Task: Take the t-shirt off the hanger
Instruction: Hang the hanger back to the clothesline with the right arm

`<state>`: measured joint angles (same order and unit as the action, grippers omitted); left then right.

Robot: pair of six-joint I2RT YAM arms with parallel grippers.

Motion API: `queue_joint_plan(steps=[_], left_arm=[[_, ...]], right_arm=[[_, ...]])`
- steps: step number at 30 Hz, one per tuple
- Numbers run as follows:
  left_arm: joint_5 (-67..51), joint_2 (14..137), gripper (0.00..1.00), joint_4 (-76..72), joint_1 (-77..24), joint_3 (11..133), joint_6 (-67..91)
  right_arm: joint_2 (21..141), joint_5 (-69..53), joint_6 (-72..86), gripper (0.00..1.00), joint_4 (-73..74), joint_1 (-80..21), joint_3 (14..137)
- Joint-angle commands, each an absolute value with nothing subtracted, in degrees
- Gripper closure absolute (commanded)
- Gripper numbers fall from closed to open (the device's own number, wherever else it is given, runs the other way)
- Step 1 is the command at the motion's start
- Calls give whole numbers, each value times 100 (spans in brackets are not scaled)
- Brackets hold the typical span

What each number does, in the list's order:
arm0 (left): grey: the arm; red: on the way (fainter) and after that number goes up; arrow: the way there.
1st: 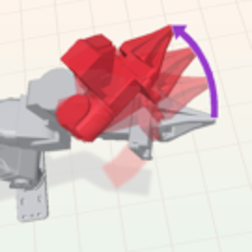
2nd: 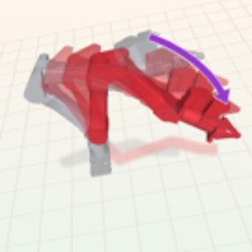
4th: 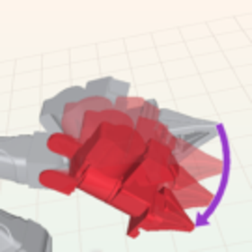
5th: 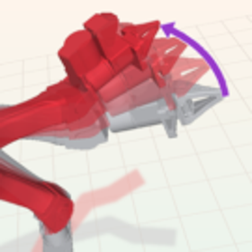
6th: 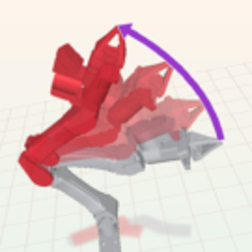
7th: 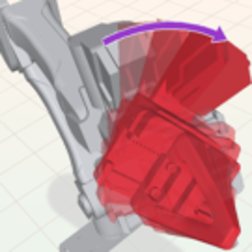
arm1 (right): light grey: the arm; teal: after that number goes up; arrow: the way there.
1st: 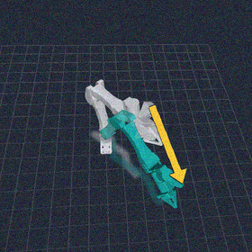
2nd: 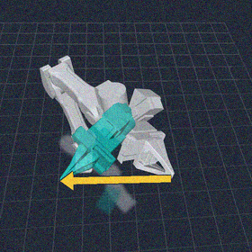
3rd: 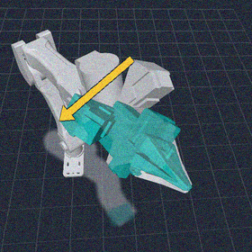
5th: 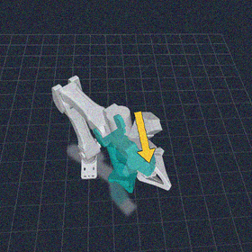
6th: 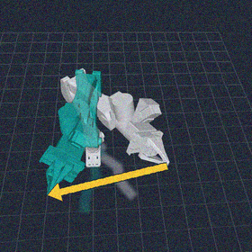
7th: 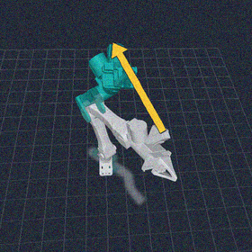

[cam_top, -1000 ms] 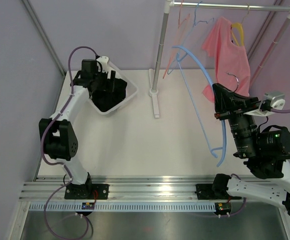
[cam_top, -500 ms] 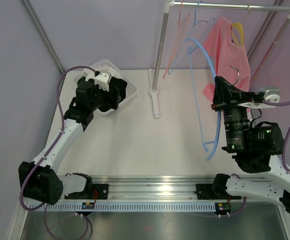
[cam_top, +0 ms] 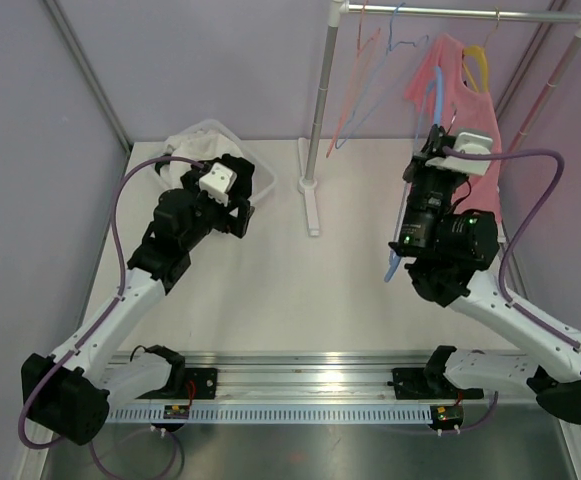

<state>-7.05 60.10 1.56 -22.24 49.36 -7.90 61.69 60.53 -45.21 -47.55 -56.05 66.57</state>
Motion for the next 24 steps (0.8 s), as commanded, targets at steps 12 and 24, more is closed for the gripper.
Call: queue_joint_plan(steps=[12,24], left_arm=[[-510,6310,1,-290,-2364,4931,-1019],[-527,6232,1,-220,-2364,5010,-1160]], right_arm=[[6978,4801,-2058,100,-1953,-3279,8524],[7901,3587,-1451,100,-1046,-2672,9457]])
